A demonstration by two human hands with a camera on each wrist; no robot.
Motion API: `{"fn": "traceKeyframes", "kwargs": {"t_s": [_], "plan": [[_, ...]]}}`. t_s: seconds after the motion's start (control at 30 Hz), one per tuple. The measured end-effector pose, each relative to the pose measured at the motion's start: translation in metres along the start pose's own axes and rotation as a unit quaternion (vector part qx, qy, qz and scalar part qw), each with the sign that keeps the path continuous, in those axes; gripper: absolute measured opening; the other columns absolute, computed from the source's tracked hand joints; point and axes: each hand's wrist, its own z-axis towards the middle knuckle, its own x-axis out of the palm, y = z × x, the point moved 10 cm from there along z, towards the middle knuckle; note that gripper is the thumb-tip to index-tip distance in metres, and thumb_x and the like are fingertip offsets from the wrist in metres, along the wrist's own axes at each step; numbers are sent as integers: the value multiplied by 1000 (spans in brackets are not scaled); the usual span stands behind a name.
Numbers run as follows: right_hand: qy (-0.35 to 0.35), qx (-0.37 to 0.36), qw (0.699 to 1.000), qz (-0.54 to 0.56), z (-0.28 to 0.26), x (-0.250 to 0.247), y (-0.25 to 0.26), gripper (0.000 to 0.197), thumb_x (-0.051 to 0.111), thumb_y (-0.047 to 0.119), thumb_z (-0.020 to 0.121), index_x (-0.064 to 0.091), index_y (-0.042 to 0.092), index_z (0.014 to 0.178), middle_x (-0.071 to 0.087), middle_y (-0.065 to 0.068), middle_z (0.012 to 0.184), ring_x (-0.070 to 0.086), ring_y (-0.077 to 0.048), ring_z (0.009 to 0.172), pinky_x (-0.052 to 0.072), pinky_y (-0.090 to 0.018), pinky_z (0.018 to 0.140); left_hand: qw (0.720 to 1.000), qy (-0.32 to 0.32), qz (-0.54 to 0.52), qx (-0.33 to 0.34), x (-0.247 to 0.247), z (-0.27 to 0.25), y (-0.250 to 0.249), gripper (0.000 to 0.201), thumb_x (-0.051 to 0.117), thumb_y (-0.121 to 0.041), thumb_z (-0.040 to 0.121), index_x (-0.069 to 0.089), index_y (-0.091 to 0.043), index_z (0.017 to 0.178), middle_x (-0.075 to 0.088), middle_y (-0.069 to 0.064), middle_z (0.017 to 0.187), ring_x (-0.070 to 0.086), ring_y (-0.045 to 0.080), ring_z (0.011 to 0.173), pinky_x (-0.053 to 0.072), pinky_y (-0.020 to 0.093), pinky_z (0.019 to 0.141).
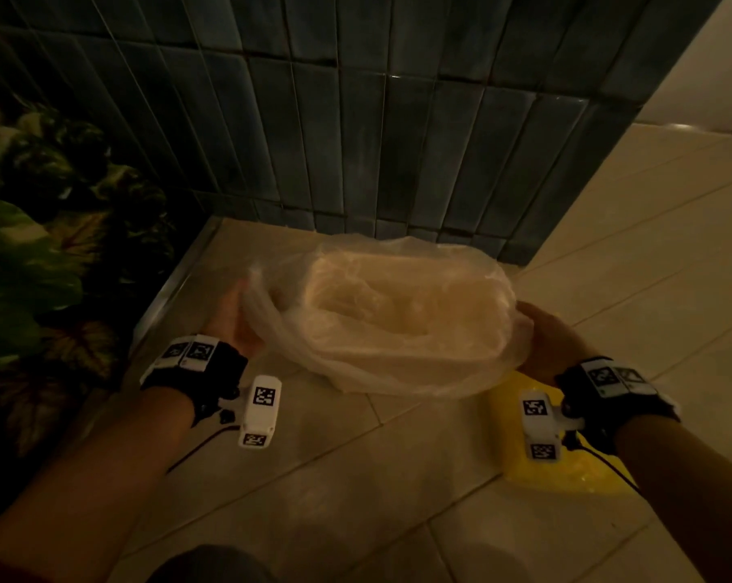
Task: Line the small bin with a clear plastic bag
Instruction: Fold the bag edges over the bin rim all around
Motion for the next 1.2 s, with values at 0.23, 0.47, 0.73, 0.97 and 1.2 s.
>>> {"fn": "traceKeyframes", "kwargs": {"t_s": [0.23,0.47,0.73,0.97,1.2], "plan": [[-93,-47,969,-223,17,-18,13,34,51,26,89,56,16,121,57,-7,117,57,-27,80,50,-47,83,924,-41,365,105,10,11,-16,22,47,-5,93,59,-6,111,58,9,104,54,22,96,38,26,81],[-171,-136,928,-300,21,-26,38,29,51,12,90,68,15,114,64,-17,121,55,-34,114,42,-48,103,853,-76,485,176,18,22,-24,24,44,2,85,66,-7,83,69,21,91,61,35,91,49,38,83],[56,-24,998,-33,2,1,20,47,36,43,94,78,25,85,76,-3,91,73,-13,81,59,-32,74,953,5,301,-28,7,19,-2,33,48,-45,83,69,-21,81,63,1,99,53,21,90,38,31,77],[22,4,992,-123,39,-6,24,69,65,66,64,64,11,107,65,-13,103,69,-27,83,56,-41,78,915,17,396,-72,12,31,7,56,55,-57,80,62,-11,112,64,8,114,58,27,106,41,40,98],[-38,-80,959,-270,35,-4,43,28,54,11,91,62,9,117,66,-13,103,62,-33,91,51,-41,84,944,-1,325,59,26,31,-9,27,56,-16,90,62,-10,115,63,7,103,57,25,98,45,29,81]]}}
